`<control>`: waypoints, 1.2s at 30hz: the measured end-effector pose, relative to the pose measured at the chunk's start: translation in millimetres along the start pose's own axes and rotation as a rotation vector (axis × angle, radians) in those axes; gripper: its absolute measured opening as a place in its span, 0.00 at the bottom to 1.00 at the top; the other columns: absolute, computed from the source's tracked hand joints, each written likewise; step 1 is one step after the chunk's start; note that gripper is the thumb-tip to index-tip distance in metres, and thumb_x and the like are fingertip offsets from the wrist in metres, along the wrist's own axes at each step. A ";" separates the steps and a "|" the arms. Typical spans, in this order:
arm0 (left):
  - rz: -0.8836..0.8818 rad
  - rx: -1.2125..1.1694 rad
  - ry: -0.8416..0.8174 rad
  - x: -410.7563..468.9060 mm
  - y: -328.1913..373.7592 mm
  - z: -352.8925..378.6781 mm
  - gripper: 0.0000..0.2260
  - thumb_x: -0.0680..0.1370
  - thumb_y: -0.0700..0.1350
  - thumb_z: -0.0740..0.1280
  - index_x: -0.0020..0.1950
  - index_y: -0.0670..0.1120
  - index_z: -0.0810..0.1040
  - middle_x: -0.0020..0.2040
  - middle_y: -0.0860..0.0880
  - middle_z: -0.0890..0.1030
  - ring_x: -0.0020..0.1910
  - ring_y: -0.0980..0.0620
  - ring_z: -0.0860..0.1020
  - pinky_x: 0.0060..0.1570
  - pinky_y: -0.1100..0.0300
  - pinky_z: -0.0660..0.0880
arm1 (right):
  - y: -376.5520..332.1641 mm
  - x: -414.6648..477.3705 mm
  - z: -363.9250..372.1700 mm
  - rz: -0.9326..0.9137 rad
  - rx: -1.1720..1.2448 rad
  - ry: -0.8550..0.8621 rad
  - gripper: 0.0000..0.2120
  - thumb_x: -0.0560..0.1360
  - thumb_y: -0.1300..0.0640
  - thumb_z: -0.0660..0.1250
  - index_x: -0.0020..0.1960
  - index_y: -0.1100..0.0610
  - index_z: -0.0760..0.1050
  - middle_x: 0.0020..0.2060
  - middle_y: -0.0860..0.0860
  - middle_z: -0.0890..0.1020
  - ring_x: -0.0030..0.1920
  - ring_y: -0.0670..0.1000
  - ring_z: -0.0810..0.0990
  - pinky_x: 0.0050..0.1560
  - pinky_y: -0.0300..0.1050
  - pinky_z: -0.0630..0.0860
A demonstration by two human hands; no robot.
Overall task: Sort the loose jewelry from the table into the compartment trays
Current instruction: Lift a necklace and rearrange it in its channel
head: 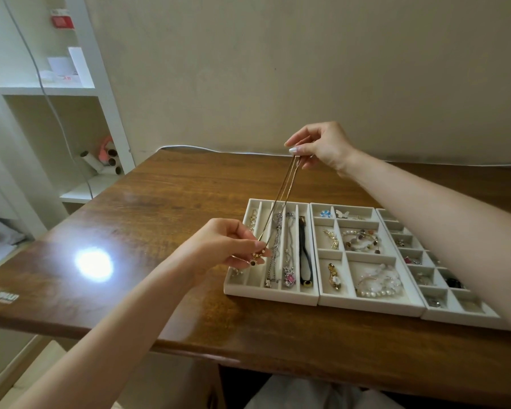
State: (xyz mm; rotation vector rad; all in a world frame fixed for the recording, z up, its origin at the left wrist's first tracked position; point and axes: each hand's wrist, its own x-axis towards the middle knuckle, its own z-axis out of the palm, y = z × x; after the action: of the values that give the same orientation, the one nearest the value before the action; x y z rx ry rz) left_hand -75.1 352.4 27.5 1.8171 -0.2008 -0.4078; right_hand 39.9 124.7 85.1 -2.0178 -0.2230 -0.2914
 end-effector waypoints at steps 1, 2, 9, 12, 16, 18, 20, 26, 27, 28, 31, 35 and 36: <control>0.000 0.006 0.012 0.4 -0.5 0.0 0.07 0.71 0.39 0.72 0.44 0.39 0.75 0.43 0.41 0.84 0.41 0.49 0.82 0.38 0.62 0.80 | -0.3 0.1 -0.2 0.000 -0.002 -0.001 0.07 0.72 0.69 0.69 0.43 0.58 0.80 0.36 0.54 0.80 0.29 0.47 0.79 0.29 0.38 0.78; 0.001 0.011 0.025 0.3 -0.9 0.1 0.08 0.70 0.39 0.73 0.43 0.39 0.76 0.44 0.39 0.84 0.41 0.48 0.82 0.37 0.62 0.80 | -0.9 -0.2 -0.1 -0.001 -0.004 -0.003 0.07 0.73 0.69 0.69 0.44 0.59 0.80 0.36 0.54 0.80 0.30 0.48 0.79 0.30 0.38 0.78; 0.027 0.222 0.141 -0.2 -7.3 6.9 0.08 0.69 0.39 0.74 0.40 0.41 0.76 0.35 0.48 0.82 0.31 0.59 0.81 0.32 0.65 0.78 | -2.7 -3.8 8.9 0.005 0.029 -0.059 0.05 0.72 0.70 0.68 0.47 0.64 0.79 0.36 0.56 0.80 0.32 0.51 0.80 0.30 0.38 0.79; 0.076 0.435 0.222 -0.6 -8.9 11.0 0.08 0.70 0.42 0.75 0.38 0.45 0.76 0.38 0.50 0.81 0.34 0.56 0.80 0.33 0.63 0.78 | -3.2 -4.6 14.5 -0.001 0.032 -0.093 0.05 0.72 0.70 0.69 0.45 0.63 0.79 0.35 0.57 0.80 0.31 0.51 0.80 0.30 0.39 0.79; 0.151 0.744 0.293 -4.5 -6.5 20.2 0.10 0.70 0.48 0.74 0.35 0.52 0.73 0.37 0.55 0.79 0.39 0.54 0.77 0.40 0.58 0.75 | -7.3 -5.4 20.5 -0.019 0.042 -0.125 0.07 0.72 0.71 0.69 0.42 0.60 0.79 0.34 0.56 0.79 0.30 0.50 0.80 0.30 0.38 0.79; 0.161 0.816 0.308 -5.4 -7.0 24.1 0.09 0.71 0.50 0.73 0.36 0.53 0.73 0.39 0.55 0.79 0.41 0.55 0.77 0.40 0.59 0.73 | -9.8 -5.3 22.0 -0.026 0.045 -0.136 0.06 0.71 0.71 0.69 0.43 0.61 0.79 0.35 0.57 0.79 0.31 0.50 0.79 0.30 0.39 0.79; 0.160 0.847 0.305 -5.6 -8.2 26.0 0.08 0.72 0.50 0.72 0.38 0.53 0.73 0.41 0.55 0.79 0.43 0.54 0.77 0.42 0.58 0.74 | -11.2 -4.9 22.7 -0.035 0.040 -0.143 0.06 0.71 0.71 0.69 0.43 0.61 0.80 0.35 0.57 0.80 0.30 0.50 0.80 0.31 0.39 0.79; 0.189 0.919 0.289 -4.9 -10.0 25.9 0.06 0.73 0.52 0.70 0.42 0.52 0.75 0.43 0.55 0.79 0.44 0.54 0.76 0.42 0.59 0.74 | -13.2 -6.1 25.5 -0.042 0.026 -0.148 0.06 0.71 0.70 0.70 0.43 0.60 0.80 0.37 0.58 0.79 0.33 0.52 0.79 0.31 0.39 0.79; 0.196 0.927 0.287 -4.3 -10.1 25.9 0.06 0.73 0.52 0.70 0.43 0.52 0.75 0.45 0.55 0.79 0.45 0.54 0.76 0.42 0.59 0.72 | -12.7 -6.0 26.4 -0.041 0.023 -0.152 0.06 0.71 0.70 0.69 0.43 0.61 0.80 0.37 0.58 0.79 0.33 0.52 0.79 0.31 0.39 0.79; 0.202 0.934 0.288 -3.4 -10.2 25.7 0.06 0.74 0.51 0.70 0.43 0.52 0.76 0.46 0.55 0.78 0.45 0.54 0.75 0.41 0.60 0.71 | -12.2 -5.9 27.5 -0.040 0.019 -0.156 0.06 0.71 0.71 0.69 0.44 0.61 0.80 0.37 0.58 0.80 0.33 0.52 0.79 0.31 0.39 0.79; 0.212 0.954 0.283 -0.9 -11.5 22.6 0.05 0.74 0.50 0.70 0.42 0.52 0.75 0.46 0.54 0.73 0.45 0.55 0.73 0.40 0.62 0.66 | -10.5 -5.8 30.6 -0.043 -0.004 -0.168 0.06 0.72 0.70 0.70 0.45 0.62 0.80 0.37 0.57 0.80 0.34 0.52 0.80 0.32 0.40 0.80; 0.227 0.962 0.247 1.6 -14.4 19.0 0.04 0.74 0.48 0.70 0.45 0.51 0.76 0.48 0.53 0.73 0.46 0.54 0.73 0.41 0.63 0.67 | -9.4 -6.0 32.5 -0.043 -0.005 -0.171 0.05 0.72 0.69 0.70 0.46 0.62 0.80 0.37 0.56 0.81 0.35 0.52 0.81 0.34 0.42 0.81; 0.235 0.954 0.238 1.9 -14.7 18.4 0.04 0.74 0.47 0.70 0.45 0.51 0.75 0.48 0.53 0.74 0.46 0.54 0.74 0.41 0.64 0.68 | -9.3 -5.9 32.8 -0.042 -0.007 -0.169 0.05 0.72 0.69 0.70 0.46 0.62 0.80 0.37 0.56 0.81 0.35 0.52 0.80 0.34 0.42 0.81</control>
State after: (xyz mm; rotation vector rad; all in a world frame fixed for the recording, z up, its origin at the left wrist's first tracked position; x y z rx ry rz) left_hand -81.4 339.4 8.7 2.7104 -0.4943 0.1176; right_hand 35.3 158.0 77.0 -2.0476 -0.3713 -0.1477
